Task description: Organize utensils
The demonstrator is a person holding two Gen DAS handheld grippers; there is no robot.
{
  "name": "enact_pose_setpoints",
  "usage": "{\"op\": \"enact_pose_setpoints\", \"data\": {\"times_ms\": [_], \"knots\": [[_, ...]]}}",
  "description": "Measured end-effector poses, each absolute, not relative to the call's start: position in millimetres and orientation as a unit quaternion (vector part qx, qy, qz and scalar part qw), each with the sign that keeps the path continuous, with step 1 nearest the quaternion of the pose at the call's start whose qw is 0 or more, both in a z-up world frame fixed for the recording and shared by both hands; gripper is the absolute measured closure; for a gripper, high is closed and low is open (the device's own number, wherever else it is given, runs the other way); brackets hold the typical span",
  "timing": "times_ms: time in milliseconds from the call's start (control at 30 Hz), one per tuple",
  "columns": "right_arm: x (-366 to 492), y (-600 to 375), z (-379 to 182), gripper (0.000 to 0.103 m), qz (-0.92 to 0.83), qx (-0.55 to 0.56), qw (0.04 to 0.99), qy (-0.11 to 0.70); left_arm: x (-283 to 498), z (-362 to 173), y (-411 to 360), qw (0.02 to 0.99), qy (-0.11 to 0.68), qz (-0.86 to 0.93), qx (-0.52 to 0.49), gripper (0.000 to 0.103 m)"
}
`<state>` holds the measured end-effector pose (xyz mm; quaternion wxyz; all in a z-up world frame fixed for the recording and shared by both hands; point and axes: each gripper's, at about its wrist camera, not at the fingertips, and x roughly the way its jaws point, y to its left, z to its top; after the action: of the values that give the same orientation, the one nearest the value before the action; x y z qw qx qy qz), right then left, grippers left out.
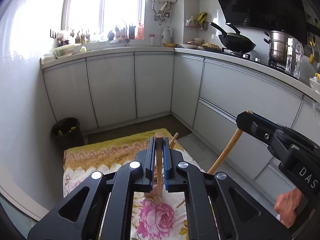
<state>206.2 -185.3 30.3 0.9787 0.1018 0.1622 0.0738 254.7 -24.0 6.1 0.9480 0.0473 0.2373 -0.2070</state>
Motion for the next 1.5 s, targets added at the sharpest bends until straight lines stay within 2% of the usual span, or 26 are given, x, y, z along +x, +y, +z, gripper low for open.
{"op": "enact_pose_setpoints", "data": {"times_ms": [233, 500, 567, 600, 800, 1000, 1033, 1100, 1133, 1167, 1233, 1367, 1500], "knots": [[255, -197, 47, 0.095, 0.063, 0.109, 0.984, 0.124, 299, 16, -29, 0.957, 0.218, -0.186, 0.043, 0.097], [301, -202, 13, 0.095, 0.058, 0.115, 0.982, 0.135, 352, -43, -27, 0.942, 0.285, -0.177, 0.016, 0.096], [308, -201, 5, 0.095, 0.057, 0.113, 0.982, 0.139, 357, -51, -22, 0.938, 0.296, -0.183, 0.001, 0.08], [310, -200, 2, 0.095, 0.057, 0.113, 0.982, 0.14, 357, -52, -19, 0.939, 0.293, -0.18, -0.004, 0.069], [320, -195, -11, 0.095, 0.056, 0.116, 0.98, 0.153, 348, -30, -4, 0.952, 0.263, -0.154, -0.014, 0.068], [331, -186, -30, 0.094, 0.056, 0.116, 0.974, 0.184, 345, -23, 4, 0.96, 0.254, -0.12, -0.011, 0.057], [333, -183, -33, 0.092, 0.055, 0.114, 0.974, 0.19, 346, -23, 5, 0.96, 0.255, -0.117, -0.011, 0.053], [337, -181, -38, 0.069, 0.05, 0.114, 0.972, 0.197, 346, -25, 6, 0.96, 0.255, -0.111, -0.01, 0.046], [337, -182, -39, 0.053, 0.049, 0.118, 0.972, 0.199, 345, -25, 6, 0.961, 0.254, -0.11, -0.01, 0.046], [336, -182, -40, 0.044, 0.048, 0.121, 0.972, 0.198, 345, -25, 8, 0.961, 0.253, -0.108, -0.01, 0.046], [331, -184, -40, 0.034, 0.043, 0.124, 0.973, 0.19, 343, -24, 10, 0.963, 0.25, -0.102, -0.009, 0.045], [320, -192, -34, 0.026, 0.023, 0.128, 0.976, 0.177, 338, -20, 13, 0.966, 0.243, -0.09, -0.012, 0.042], [307, -196, -28, 0.023, 0.0, 0.117, 0.978, 0.172, 327, -17, 14, 0.968, 0.236, -0.085, -0.016, 0.036]]}}
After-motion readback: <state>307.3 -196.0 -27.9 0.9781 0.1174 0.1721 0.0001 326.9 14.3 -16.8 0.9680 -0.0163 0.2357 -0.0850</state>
